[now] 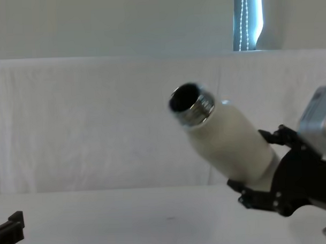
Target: Grasp the thermos with one hand and pour water into the cup lid.
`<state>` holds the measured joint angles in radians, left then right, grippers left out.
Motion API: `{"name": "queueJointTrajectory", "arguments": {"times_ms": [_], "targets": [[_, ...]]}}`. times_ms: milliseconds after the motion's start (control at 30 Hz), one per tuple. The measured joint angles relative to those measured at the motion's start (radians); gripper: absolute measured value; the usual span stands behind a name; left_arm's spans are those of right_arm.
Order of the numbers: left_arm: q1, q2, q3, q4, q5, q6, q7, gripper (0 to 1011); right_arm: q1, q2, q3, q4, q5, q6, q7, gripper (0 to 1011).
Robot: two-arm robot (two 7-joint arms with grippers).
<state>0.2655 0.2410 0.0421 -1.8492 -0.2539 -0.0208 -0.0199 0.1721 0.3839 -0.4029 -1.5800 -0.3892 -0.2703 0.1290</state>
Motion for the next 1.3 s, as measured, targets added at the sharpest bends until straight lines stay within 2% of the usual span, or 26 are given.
{"name": "queueJointTrajectory", "arguments": {"times_ms": [167, 267, 567, 667, 800, 833, 967, 1300], "targets": [[0.000, 0.000, 0.000, 0.000, 0.000, 0.000, 0.000, 1001, -0.021, -0.028, 0.062, -0.012, 0.131, 0.035, 0.053, 950], [0.000, 0.000, 0.000, 0.000, 0.000, 0.000, 0.000, 1001, -0.031, -0.040, 0.090, -0.018, 0.188, 0.048, 0.075, 950], [0.000, 0.000, 0.000, 0.000, 0.000, 0.000, 0.000, 1001, -0.053, -0.058, 0.145, -0.036, 0.310, 0.071, 0.127, 950], [0.000, 0.000, 0.000, 0.000, 0.000, 0.000, 0.000, 1001, -0.058, -0.058, 0.155, -0.039, 0.336, 0.072, 0.140, 950], [0.000, 0.000, 0.000, 0.000, 0.000, 0.000, 0.000, 1001, -0.067, -0.058, 0.176, -0.041, 0.396, 0.087, 0.167, 950], [0.000, 0.000, 0.000, 0.000, 0.000, 0.000, 0.000, 1001, -0.067, -0.058, 0.176, -0.041, 0.396, 0.087, 0.167, 950], [0.000, 0.000, 0.000, 0.000, 0.000, 0.000, 0.000, 1001, -0.077, -0.054, 0.192, -0.041, 0.455, 0.117, 0.193, 950], [0.000, 0.000, 0.000, 0.000, 0.000, 0.000, 0.000, 1001, -0.086, -0.051, 0.213, -0.033, 0.544, 0.177, 0.211, 950]]}}
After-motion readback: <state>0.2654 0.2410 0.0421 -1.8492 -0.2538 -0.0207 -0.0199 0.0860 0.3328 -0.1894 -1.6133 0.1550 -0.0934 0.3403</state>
